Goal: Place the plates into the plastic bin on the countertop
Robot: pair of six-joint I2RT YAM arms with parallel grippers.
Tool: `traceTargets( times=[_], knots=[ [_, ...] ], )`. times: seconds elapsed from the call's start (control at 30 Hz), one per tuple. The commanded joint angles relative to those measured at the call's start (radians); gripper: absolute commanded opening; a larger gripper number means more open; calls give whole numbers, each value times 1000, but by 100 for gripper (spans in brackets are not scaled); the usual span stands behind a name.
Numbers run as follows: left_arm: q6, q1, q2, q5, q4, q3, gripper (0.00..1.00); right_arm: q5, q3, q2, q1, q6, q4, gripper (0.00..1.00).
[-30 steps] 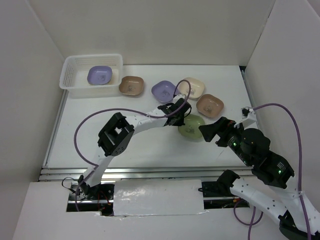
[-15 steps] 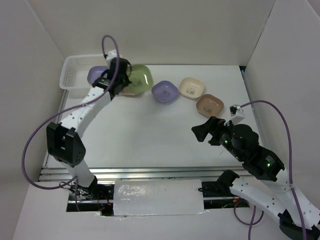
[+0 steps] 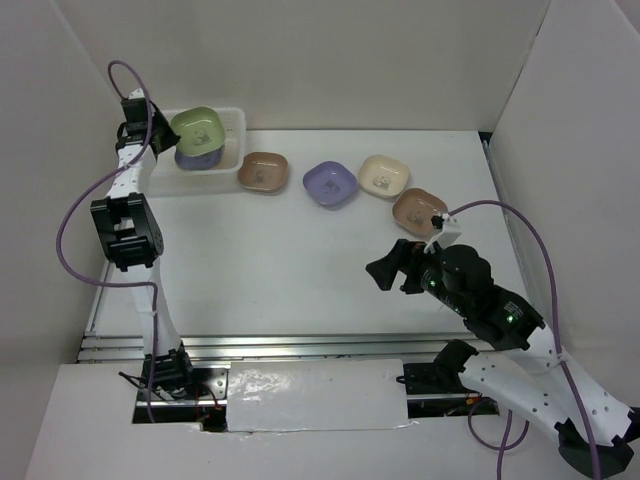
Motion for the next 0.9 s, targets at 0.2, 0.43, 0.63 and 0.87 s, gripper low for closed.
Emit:
traceTargets(
  times=[0.2,0.43,0.63,0.87],
  knots=[
    [63,71,91,124,89,98,25,-99,36,83,2,-60,97,100],
    [49,43,-41,137,101,71,99,-45,54,132,1,-76,120,100],
    [-106,-87,-400,-44,25,-193,99,128,36,288,-115,68,208,100],
    [-209,-438,-674,-211,-244,-516,99,122,184,592,-462,57,211,100]
  ],
)
